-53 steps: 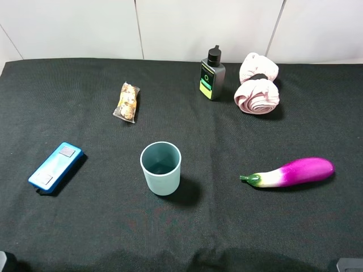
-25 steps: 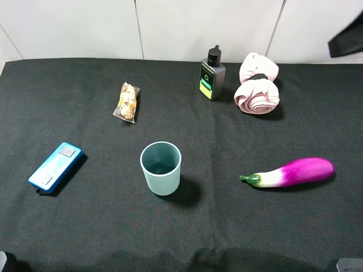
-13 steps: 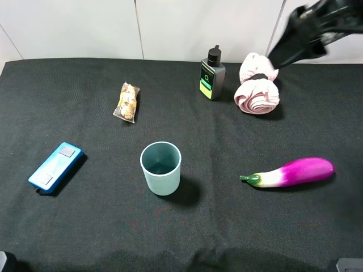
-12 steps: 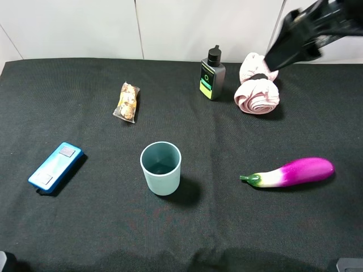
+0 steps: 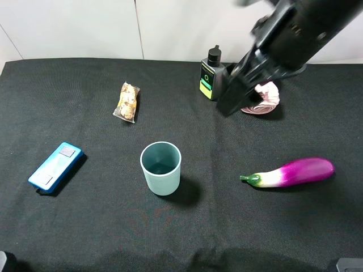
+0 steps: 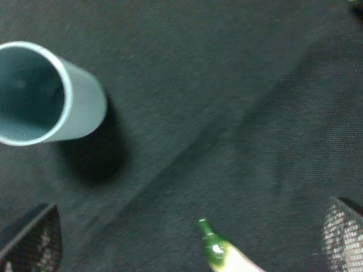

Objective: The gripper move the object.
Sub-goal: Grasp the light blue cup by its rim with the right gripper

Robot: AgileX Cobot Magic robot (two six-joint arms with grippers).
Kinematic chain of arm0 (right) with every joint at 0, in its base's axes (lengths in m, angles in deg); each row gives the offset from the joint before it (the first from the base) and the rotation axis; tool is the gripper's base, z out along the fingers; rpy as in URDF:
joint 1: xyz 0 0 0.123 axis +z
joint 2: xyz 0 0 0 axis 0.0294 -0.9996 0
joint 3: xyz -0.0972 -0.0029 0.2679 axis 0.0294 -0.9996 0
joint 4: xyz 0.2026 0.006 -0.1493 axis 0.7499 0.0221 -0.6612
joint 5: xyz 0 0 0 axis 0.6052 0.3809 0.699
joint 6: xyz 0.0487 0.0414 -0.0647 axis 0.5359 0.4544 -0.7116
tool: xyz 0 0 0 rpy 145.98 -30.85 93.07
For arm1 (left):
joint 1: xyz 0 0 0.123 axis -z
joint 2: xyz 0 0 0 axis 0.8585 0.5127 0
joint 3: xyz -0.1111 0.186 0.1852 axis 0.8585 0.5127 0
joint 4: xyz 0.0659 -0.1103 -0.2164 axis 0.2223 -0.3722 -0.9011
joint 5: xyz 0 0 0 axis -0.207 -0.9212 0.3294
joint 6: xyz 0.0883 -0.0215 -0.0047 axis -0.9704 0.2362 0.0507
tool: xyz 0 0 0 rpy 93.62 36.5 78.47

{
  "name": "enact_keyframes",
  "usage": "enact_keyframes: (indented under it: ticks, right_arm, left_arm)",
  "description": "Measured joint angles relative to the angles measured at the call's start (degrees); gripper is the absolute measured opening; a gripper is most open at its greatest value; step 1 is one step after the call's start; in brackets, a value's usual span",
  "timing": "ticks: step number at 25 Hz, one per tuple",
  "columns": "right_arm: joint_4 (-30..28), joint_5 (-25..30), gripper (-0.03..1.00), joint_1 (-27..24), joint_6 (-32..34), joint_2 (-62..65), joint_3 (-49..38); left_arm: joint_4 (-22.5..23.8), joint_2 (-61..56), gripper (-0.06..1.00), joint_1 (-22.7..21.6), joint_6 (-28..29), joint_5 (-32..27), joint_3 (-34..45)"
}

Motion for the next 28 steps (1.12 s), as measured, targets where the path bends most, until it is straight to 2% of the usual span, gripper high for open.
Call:
enact_keyframes:
  ticks: [6,17,21,28]
  right_arm:
    - [0.6,0.6,0.69,4.8,2.9,-4.0,0.8]
    - [3.7,2.1,0.69,5.3,5.1,-13.1,9.1]
    - [6.0,1.8,0.69,5.5,5.2,-15.6,9.3]
    - [6.7,0.3,0.69,7.9,5.3,-19.2,9.5]
  left_arm:
    - [0.0,0.0,0.93,0.0,0.0,0.0,0.0]
    - [0.0,0.0,0.93,0.0,0.0,0.0,0.0]
    - [0.0,0.0,0.93,0.0,0.0,0.0,0.0]
    - [0.0,0.0,0.93,0.0,0.0,0.0,0.0]
